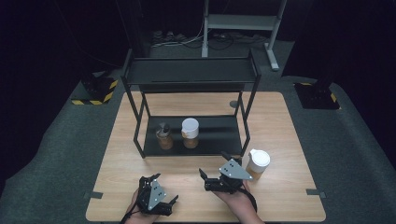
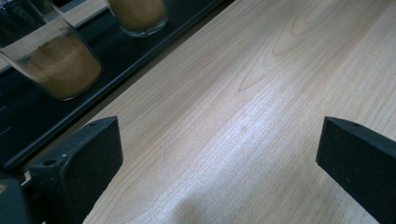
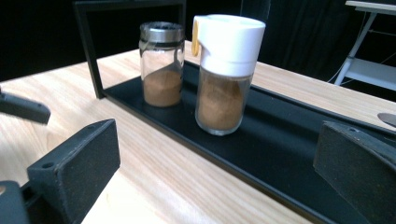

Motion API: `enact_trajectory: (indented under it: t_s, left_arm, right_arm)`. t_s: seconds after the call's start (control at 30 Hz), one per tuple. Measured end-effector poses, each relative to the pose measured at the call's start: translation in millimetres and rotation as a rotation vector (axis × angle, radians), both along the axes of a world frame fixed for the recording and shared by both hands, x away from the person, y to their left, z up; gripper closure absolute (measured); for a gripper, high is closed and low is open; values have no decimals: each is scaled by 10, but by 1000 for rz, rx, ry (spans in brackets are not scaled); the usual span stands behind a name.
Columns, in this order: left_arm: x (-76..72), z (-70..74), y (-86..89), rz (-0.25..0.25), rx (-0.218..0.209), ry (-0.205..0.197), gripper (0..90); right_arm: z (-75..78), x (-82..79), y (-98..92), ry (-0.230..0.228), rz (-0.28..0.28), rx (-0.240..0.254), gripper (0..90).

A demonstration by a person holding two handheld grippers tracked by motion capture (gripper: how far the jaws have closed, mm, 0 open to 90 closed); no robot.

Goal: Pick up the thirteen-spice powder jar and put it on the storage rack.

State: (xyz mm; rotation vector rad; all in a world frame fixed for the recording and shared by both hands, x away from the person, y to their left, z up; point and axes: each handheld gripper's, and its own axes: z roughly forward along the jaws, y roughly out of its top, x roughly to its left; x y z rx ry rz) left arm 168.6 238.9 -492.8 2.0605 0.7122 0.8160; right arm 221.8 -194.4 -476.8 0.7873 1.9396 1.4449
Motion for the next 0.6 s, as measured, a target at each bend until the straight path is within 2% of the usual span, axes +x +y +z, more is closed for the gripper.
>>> enact_trajectory:
  t_s: [0.4,0.6]
  left_arm:
    - [-1,4,-8,-2,7,0,8]
    - [-2,3,-8,-1,7,-1,8]
  right_arm:
    - [-174,-195,-180,2,-9,-46,3]
    - [-267,-266,-245,19,-17,-77,3]
